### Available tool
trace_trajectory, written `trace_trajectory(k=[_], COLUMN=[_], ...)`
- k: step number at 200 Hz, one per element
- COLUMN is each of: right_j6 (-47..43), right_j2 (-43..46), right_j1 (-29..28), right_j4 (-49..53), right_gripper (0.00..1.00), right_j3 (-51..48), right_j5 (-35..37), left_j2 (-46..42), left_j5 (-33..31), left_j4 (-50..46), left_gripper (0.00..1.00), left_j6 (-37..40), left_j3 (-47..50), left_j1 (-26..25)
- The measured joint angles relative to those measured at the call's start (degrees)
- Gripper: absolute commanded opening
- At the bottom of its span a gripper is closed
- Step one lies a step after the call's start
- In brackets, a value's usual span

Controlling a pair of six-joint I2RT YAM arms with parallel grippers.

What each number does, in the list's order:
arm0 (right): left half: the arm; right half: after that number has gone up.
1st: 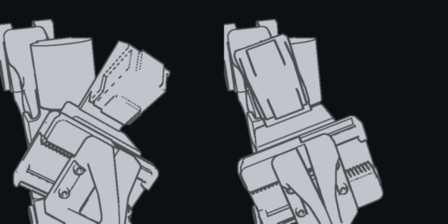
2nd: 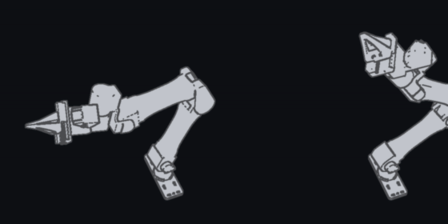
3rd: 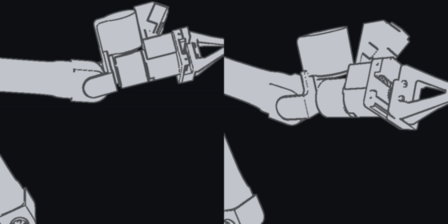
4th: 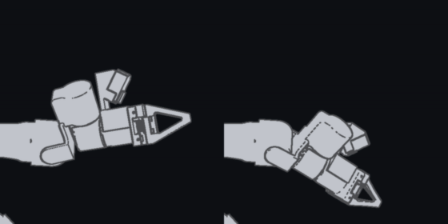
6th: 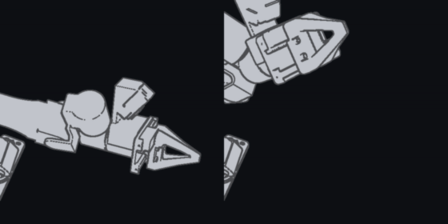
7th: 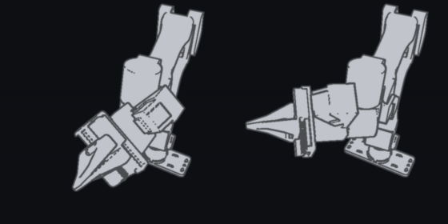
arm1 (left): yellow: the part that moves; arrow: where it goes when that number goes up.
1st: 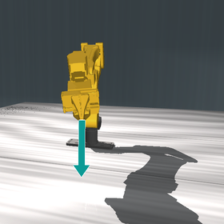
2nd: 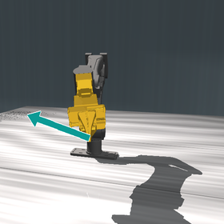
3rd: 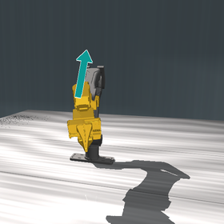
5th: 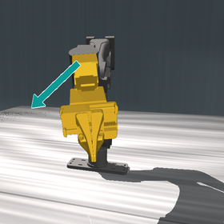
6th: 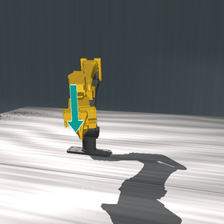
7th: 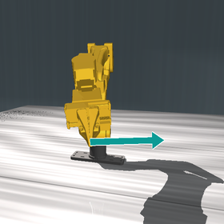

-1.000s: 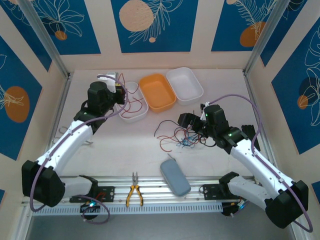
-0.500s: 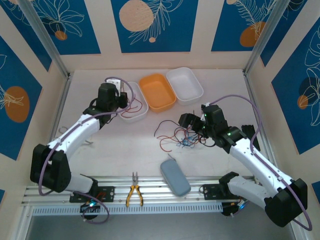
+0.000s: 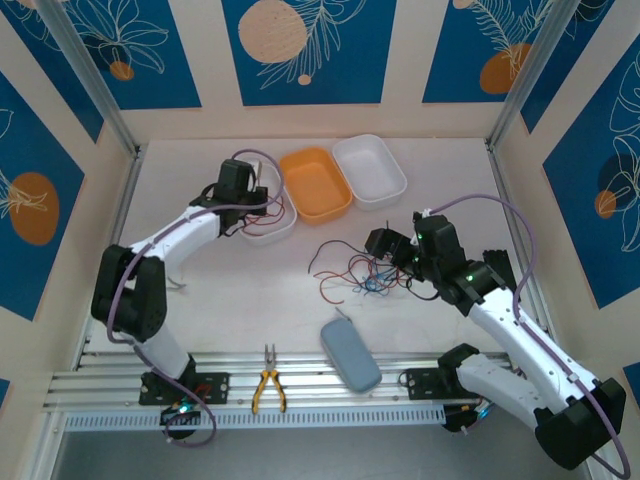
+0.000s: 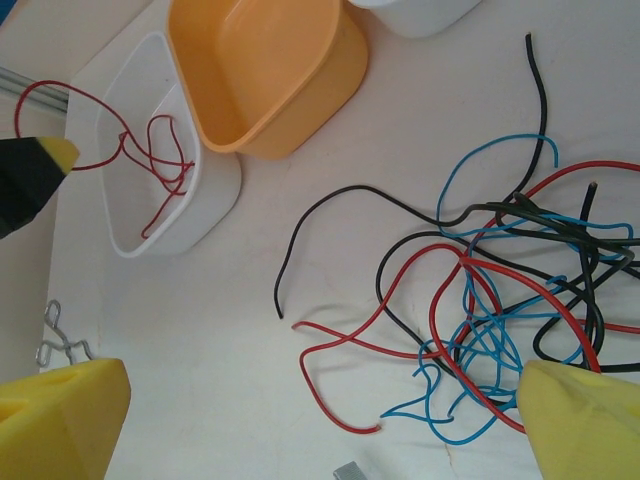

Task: Untangle the cables

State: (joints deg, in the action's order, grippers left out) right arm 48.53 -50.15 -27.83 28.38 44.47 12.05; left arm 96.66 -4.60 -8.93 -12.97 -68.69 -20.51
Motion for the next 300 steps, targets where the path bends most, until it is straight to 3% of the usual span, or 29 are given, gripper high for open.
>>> trace_trajectory(k=[140, 183, 207, 248, 300], right_j6=[0.02, 0.02, 0.02, 0.22, 0.24], right_j2=[0.17, 0.17, 0.17, 0.15, -1.22], right_j1=[0.00, 0.00, 0.00, 0.00, 0.00], right_j4=[1.31, 1.40, 1.92, 2.82, 3.02], right_gripper=[0.99, 0.99, 0.99, 0.99, 0.99], right_j3=[0.00, 0.00, 0.00, -0.04, -0.35], right_j5=[0.87, 0.90, 1.22, 1.73, 2.16], left_j2=[16.59, 17.94, 17.92, 15.78, 5.95], left_j5=[4.63, 5.46, 5.81, 6.29, 6.45], left_j4=[-5.33, -6.05, -6.69, -7.89, -8.26], left_gripper=[0.00, 0.08, 0.19, 0.49, 0.70], left_j6=[4.13, 4.39, 4.42, 3.80, 3.52], left_j3=[-8.96, -8.98, -9.27, -9.25, -8.98], left_j1=[0.04, 0.04, 0.04, 0.04, 0.04])
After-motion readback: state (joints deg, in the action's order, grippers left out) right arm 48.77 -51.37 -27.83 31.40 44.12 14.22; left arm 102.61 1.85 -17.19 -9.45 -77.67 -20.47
